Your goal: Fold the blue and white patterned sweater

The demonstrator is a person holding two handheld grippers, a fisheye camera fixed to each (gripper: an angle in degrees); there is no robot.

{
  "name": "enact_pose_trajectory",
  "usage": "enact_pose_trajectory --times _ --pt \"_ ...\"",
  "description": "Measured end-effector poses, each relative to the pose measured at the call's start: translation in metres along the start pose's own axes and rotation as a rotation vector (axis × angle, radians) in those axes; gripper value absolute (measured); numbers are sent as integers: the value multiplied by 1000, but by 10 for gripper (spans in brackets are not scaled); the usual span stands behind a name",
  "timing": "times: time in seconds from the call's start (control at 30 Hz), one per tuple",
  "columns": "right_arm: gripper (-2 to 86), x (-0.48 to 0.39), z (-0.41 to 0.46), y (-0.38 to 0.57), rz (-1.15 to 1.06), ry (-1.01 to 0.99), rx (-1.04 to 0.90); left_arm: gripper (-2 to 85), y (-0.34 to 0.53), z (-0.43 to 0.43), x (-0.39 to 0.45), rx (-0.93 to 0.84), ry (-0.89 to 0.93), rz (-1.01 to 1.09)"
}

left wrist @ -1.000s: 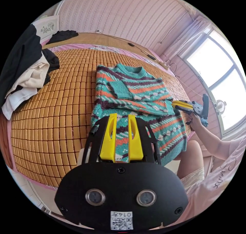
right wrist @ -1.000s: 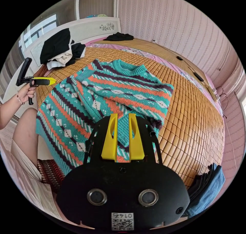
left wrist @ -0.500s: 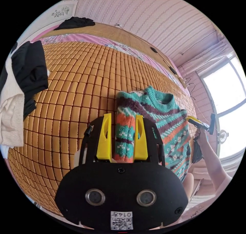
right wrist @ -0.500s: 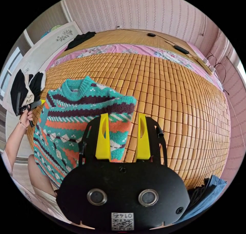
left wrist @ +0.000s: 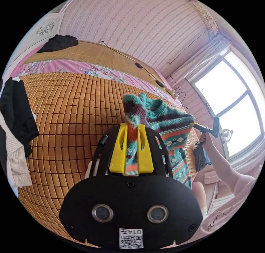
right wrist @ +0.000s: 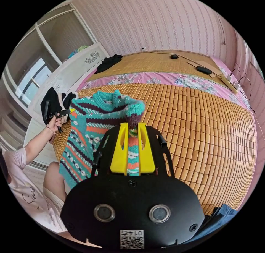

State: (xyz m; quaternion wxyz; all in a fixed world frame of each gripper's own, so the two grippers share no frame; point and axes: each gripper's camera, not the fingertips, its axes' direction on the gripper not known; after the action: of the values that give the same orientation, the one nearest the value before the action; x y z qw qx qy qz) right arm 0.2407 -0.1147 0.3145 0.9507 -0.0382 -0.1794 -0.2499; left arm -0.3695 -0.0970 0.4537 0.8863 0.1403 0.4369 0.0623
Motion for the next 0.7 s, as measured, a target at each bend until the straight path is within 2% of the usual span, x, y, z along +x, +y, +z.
enact_pose_trajectory --times 0.13,0.2,0.27,0.33,0.4,0.5,0.6,0.7 --pt "61 -37 -40 62 -190 -28 26 60 73 -67 12 -18 90 143" --pt "62 -56 -47 112 -244 -13 -61 62 115 -90 10 -31 112 114" --pt "69 -59 -39 147 -188 24 -164 57 155 -103 3 -80 114 35" --pt "76 -55 -24 176 -89 64 -291 55 201 -115 -2 -163 -1 -52" --pt "80 -46 -14 205 73 85 -353 57 227 -124 -2 -175 -34 -105" --pt "85 -43 -19 220 247 41 -237 66 248 -131 9 -177 -47 -133" --pt "93 -51 -21 220 330 2 -65 84 254 -119 22 -191 -52 -131" --pt "109 -56 1 214 412 -8 -35 115 258 -90 25 -257 -82 -174"
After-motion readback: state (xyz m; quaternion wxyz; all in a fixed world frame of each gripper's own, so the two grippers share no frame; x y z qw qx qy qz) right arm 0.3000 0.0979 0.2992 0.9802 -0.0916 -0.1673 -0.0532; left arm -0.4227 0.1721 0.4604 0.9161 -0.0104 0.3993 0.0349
